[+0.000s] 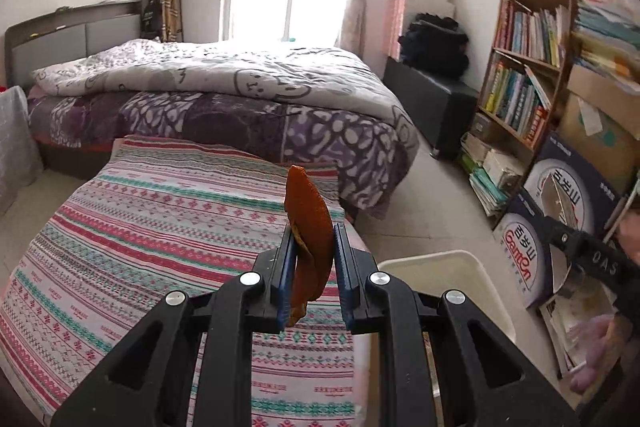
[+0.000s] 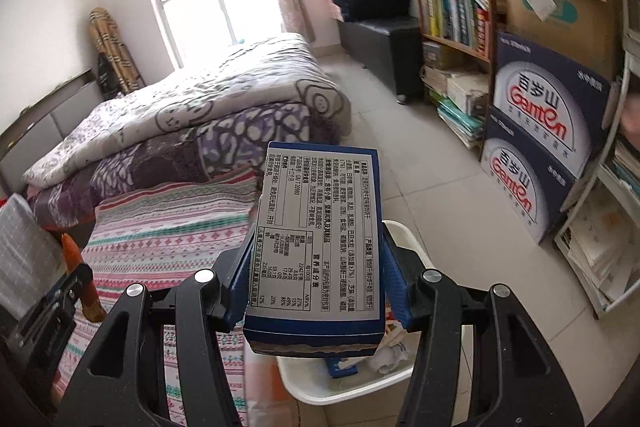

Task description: Collect trash

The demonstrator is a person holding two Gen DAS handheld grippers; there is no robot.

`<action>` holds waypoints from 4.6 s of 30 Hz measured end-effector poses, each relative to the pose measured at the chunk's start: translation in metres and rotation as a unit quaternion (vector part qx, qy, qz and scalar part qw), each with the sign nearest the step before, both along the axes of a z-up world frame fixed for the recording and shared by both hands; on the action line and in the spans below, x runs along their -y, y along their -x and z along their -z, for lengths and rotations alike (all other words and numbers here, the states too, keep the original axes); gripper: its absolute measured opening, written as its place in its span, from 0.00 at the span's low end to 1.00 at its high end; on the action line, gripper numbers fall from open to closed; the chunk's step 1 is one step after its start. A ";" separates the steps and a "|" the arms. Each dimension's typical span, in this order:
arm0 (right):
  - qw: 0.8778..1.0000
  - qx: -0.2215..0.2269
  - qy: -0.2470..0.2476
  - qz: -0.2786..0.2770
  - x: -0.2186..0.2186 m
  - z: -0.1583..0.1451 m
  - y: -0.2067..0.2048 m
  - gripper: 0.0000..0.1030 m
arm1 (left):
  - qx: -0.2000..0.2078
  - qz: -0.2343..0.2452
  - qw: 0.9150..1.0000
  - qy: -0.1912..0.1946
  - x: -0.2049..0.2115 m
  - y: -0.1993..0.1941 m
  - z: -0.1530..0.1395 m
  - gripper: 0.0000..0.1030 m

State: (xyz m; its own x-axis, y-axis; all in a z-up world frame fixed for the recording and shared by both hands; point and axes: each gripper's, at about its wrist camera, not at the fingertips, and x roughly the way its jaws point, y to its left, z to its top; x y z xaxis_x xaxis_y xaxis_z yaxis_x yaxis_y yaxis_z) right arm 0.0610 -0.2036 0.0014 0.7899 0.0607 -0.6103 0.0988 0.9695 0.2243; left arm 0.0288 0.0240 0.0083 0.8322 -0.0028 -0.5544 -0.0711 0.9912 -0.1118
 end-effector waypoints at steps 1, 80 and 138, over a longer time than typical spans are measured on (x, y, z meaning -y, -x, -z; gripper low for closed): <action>1.000 -0.004 -0.007 0.006 0.006 0.001 -0.001 0.51 | -0.001 0.004 1.000 -0.001 0.005 -0.001 0.001 0.18; 0.987 0.104 0.103 -0.072 -0.133 -0.017 0.064 0.93 | 0.032 -0.177 0.982 -0.055 -0.091 0.083 -0.022 0.93; 0.989 0.082 0.118 -0.042 -0.088 -0.009 0.065 0.93 | 0.001 -0.130 0.990 -0.060 -0.039 0.059 -0.007 0.93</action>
State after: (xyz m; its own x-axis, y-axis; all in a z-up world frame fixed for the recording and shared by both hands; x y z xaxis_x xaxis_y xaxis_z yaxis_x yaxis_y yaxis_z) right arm -0.0040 -0.1151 0.0104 0.8779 0.0013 -0.4788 -0.0025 1.0000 -0.0018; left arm -0.0303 0.0634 0.0157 0.7976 0.2776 -0.5355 -0.3251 0.9457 0.0059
